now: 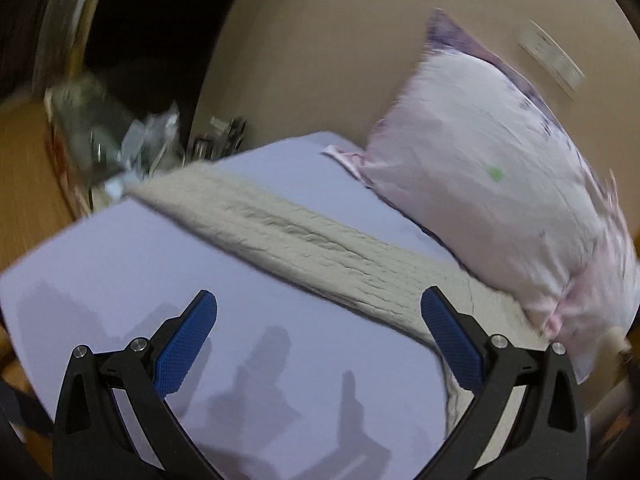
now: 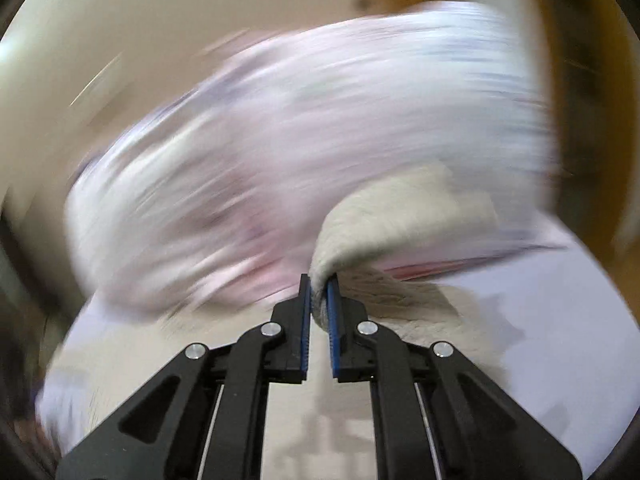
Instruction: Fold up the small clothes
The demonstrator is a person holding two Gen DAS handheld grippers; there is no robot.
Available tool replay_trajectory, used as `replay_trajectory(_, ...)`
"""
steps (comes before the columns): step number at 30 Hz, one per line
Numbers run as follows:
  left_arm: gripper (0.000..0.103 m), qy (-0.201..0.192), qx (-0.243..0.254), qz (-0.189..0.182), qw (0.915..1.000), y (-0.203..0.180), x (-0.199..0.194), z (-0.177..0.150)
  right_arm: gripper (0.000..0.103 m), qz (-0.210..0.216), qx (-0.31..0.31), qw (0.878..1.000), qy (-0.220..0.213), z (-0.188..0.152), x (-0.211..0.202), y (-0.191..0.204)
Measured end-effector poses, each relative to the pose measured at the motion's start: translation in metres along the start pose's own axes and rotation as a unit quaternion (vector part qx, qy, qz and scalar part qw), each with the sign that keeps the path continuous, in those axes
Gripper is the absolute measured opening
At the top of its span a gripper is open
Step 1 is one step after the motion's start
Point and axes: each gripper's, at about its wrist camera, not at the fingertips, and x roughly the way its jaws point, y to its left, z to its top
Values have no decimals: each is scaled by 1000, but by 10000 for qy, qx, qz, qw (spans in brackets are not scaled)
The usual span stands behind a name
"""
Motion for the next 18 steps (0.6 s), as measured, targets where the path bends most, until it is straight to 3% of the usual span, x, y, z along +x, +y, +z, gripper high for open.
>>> replay_trajectory(1,102,23,-114,-39,9999,5,2,1,17,278,-342,9982,407,-15,18,33)
replay_trajectory(2,102,55,-316,-71,9995,11,7,5,31,616,-668,9914,945,-35,40,68)
replay_trajectory(4,96,62,-553,-46,9984,21,13,12,49,858,-974,9818,1390,-57,54,101)
replay_trajectory(6,85,152,-846,-94,9963,31,21,17,61,865,-1089,9831,1188,-63,45,110)
replay_trajectory(8,83,247,-1202,-111,9924,45,30,23,85,685,-916,9903,786,-58,26,96)
replay_trajectory(14,77,212,-1960,-140,9803,78,46,39,89,391,-48,9976,573,-47,3,28)
replay_trajectory(16,72,193,-2137,-134,9766,86,50,44,89,307,139,9978,575,-51,1,16)
replay_trajectory(18,61,156,-2380,-89,9711,97,55,51,89,328,352,9973,557,-55,-5,4)
